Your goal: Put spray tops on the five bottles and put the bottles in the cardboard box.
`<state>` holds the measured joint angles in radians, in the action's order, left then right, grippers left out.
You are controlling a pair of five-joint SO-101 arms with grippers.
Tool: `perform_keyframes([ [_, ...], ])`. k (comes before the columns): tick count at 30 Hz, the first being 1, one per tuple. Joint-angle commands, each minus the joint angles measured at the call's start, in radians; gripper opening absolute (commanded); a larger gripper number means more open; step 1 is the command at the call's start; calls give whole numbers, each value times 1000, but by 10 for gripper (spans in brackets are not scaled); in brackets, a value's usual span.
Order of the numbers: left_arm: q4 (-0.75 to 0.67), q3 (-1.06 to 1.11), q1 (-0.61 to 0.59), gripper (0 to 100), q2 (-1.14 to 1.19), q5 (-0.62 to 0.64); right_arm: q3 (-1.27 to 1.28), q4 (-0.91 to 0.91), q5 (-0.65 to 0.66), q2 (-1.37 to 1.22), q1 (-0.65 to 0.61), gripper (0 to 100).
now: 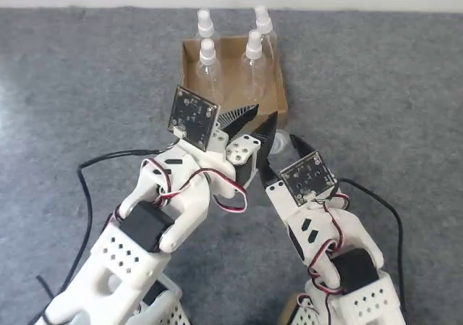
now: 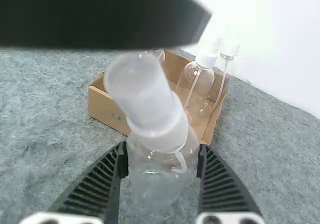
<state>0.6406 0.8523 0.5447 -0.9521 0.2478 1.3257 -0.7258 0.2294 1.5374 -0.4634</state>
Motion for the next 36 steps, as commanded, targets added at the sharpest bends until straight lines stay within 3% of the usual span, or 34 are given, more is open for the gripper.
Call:
perform_keyframes([
  [1, -114, 47, -3, 95, -21, -2, -31, -2, 12, 28, -13, 69],
  [7, -233, 133, 0, 94, -14, -8, -31, -4, 12, 28, -13, 69],
  [17, -236, 137, -2, 97, -12, -9, -89, -99, 15, 28, -15, 69],
  [22, -236, 139, -2, 98, -12, -11, -89, -102, 71, 28, -41, 69],
  [36, -261, 171, -2, 99, -12, -21, -98, -102, 75, 30, -51, 69],
])
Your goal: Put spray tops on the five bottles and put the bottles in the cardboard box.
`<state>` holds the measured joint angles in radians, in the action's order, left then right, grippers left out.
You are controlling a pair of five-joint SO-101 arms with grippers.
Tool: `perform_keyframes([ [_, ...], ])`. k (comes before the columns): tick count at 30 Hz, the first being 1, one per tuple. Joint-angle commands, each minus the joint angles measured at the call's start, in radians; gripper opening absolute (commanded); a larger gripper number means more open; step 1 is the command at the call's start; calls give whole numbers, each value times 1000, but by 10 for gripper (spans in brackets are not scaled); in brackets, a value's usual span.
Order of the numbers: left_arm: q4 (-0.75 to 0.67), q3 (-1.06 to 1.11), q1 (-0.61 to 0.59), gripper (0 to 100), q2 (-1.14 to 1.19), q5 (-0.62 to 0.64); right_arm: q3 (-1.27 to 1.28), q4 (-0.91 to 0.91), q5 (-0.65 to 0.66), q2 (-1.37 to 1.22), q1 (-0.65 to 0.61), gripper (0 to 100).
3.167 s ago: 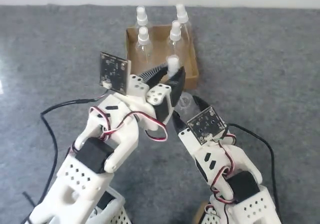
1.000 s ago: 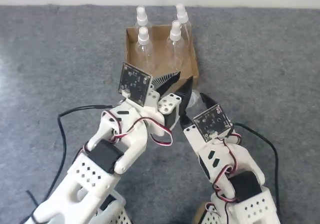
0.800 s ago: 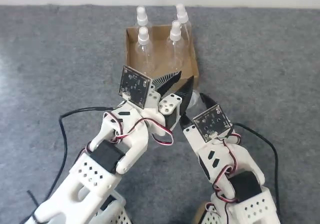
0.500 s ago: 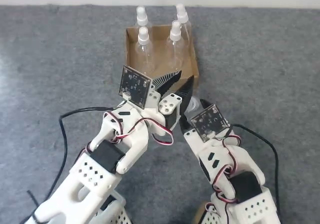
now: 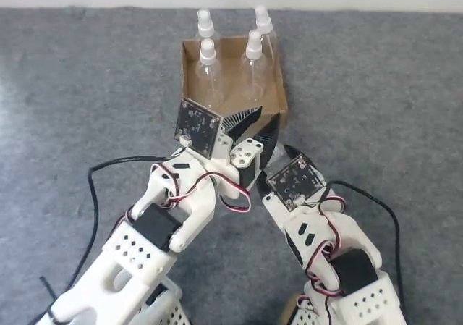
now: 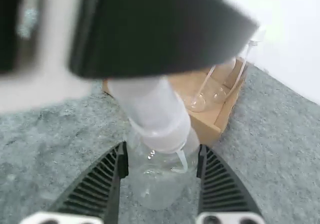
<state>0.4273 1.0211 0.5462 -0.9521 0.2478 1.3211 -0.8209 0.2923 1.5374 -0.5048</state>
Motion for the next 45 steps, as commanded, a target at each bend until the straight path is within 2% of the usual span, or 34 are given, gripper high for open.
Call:
perform_keyframes([
  [1, -61, 13, -3, 99, -12, -37, -100, -7, 12, 30, -10, 69],
  [6, -144, 62, -3, 99, -12, -74, -147, -105, 12, 104, -25, 69],
  [13, -149, 65, -2, 99, -14, -75, -92, -128, 41, 249, -42, 69],
  [22, -149, 62, -2, 99, -15, -104, -78, -133, 92, 251, -84, 69],
  [29, -146, 51, 25, 99, -21, -261, -78, -147, 92, 249, -79, 69],
  [45, -126, 22, 23, 99, -23, -272, -77, -145, 118, 249, -61, 69],
])
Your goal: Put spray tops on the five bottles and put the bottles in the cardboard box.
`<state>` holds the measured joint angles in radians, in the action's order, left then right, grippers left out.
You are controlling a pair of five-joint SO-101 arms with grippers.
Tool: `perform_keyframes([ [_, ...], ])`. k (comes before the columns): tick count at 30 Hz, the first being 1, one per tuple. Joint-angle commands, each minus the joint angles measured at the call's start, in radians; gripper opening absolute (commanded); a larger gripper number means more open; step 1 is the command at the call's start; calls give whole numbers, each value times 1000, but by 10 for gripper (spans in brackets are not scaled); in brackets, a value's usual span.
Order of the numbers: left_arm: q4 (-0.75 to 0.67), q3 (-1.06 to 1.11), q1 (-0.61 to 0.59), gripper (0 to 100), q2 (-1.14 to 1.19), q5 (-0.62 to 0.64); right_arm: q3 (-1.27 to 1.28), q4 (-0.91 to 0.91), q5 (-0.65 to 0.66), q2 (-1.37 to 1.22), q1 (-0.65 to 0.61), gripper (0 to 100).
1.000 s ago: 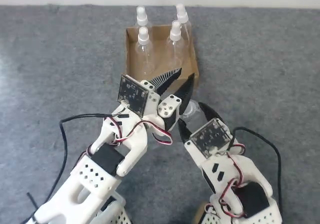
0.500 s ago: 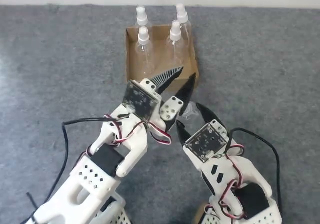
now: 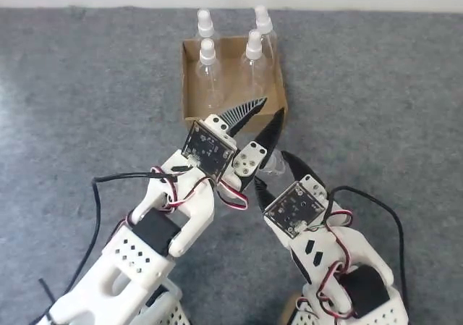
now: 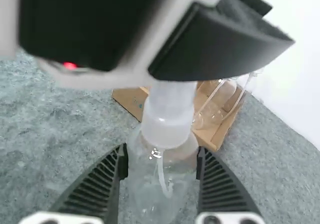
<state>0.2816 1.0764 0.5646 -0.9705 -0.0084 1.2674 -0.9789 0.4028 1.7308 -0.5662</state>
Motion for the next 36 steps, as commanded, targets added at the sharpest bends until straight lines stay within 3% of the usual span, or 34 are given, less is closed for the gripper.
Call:
perform_keyframes([
  [1, 38, -44, 5, 99, -5, -15, -23, 13, 8, 56, 8, 69],
  [17, 272, -263, -106, 98, -14, -8, 48, 116, -23, 56, 67, 69],
  [23, 399, -272, -109, 98, -195, -15, 91, 182, -54, 54, 113, 69],
  [29, 540, -252, -282, 98, -385, -14, 94, 185, -55, 54, 110, 69],
  [36, 543, -5, -519, 96, -568, -8, 95, 185, -57, 54, 108, 69],
])
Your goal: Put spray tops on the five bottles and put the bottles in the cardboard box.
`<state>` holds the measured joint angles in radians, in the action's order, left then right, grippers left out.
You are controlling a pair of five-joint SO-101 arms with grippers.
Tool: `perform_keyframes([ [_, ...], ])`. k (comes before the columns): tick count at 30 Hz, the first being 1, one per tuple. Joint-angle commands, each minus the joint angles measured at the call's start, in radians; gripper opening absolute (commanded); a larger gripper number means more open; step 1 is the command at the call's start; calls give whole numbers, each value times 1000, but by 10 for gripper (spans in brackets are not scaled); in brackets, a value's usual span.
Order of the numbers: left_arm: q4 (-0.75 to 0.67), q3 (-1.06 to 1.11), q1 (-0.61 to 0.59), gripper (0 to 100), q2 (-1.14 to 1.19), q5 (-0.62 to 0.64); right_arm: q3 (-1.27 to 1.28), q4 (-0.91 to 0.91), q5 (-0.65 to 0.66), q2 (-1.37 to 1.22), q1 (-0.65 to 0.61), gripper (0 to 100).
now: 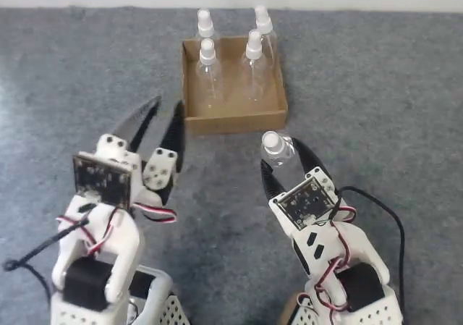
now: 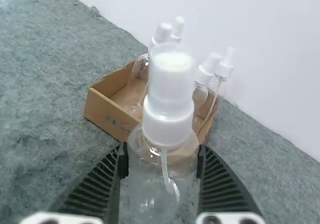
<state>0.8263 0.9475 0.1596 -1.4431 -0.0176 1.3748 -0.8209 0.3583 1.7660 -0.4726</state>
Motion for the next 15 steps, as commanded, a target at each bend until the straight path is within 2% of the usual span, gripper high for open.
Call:
perform_keyframes([
  [1, -2, 170, -146, 96, -124, 2, -12, 27, -12, 21, 15, 69],
  [9, -54, 521, -348, 98, -399, 91, -18, 27, -61, 21, 13, 69],
  [15, -178, 624, -376, 98, -367, 86, -17, 27, -68, 21, 13, 69],
])
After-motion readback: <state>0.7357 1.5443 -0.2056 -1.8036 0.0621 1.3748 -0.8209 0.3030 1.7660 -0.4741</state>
